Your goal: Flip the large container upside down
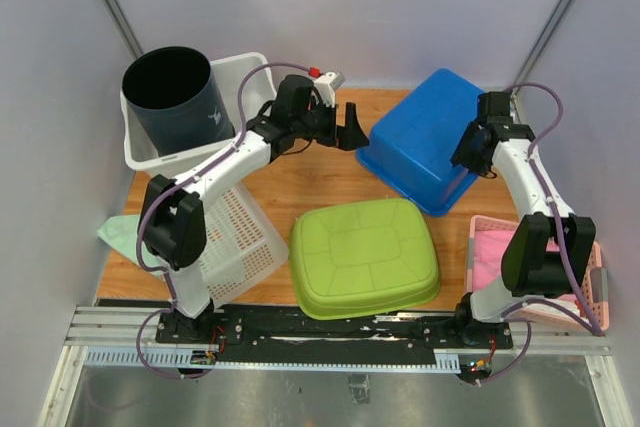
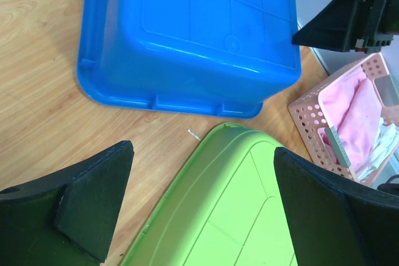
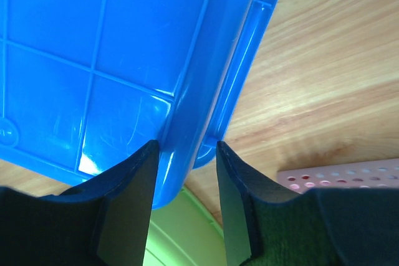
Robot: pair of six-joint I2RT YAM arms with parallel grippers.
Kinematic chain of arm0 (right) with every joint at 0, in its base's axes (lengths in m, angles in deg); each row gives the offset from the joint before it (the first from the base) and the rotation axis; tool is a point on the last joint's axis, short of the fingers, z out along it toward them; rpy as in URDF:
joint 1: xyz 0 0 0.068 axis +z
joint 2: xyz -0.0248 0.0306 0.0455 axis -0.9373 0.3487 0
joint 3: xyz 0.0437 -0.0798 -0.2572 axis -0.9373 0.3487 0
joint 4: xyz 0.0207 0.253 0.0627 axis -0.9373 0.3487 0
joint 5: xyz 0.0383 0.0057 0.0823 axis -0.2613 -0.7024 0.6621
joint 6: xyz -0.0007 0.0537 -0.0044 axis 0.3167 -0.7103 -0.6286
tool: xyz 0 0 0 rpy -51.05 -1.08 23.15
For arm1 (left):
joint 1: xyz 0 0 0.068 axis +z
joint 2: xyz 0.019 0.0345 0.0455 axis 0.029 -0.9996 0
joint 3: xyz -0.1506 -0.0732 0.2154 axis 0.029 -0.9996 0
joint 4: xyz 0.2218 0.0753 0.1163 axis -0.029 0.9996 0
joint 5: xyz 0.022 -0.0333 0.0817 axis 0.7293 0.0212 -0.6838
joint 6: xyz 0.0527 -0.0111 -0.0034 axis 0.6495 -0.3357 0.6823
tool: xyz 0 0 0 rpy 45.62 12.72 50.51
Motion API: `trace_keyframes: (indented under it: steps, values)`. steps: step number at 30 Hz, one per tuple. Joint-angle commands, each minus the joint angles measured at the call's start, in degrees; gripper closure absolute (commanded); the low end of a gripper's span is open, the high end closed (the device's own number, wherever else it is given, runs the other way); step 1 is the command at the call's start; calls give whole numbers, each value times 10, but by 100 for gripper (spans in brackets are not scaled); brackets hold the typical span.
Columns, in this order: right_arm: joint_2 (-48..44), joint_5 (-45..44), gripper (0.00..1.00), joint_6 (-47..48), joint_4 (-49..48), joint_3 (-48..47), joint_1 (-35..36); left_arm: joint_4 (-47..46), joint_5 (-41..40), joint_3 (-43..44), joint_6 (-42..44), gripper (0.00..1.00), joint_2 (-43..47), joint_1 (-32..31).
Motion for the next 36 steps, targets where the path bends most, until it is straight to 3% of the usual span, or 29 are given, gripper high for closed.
trace_keyframes:
  steps: [1, 7, 13, 17, 22, 27, 36]
  values:
    - [-18, -51, 57, 50, 75, 29, -33, -19, 25, 28, -17, 1, -37, 1]
    - [-41, -40, 55, 50, 80, 26, -58, -22, 26, 94, -31, 1, -115, 1]
    - [-83, 22, 41, 31, 48, 30, -76, -70, 41, 116, -64, 1, -165, 0]
    - [-83, 90, 38, -3, 3, 36, -124, -94, 41, 142, -72, 1, -205, -1]
    - [-32, 215, 39, -47, -70, 37, -176, -126, 90, 174, -105, 1, -259, -4]
    - [29, 344, 43, -79, -156, 42, -196, -179, 120, 146, -120, 1, -266, -20]
    - [82, 399, 47, -61, -164, 37, -195, -199, 166, 99, -107, 1, -261, -56]
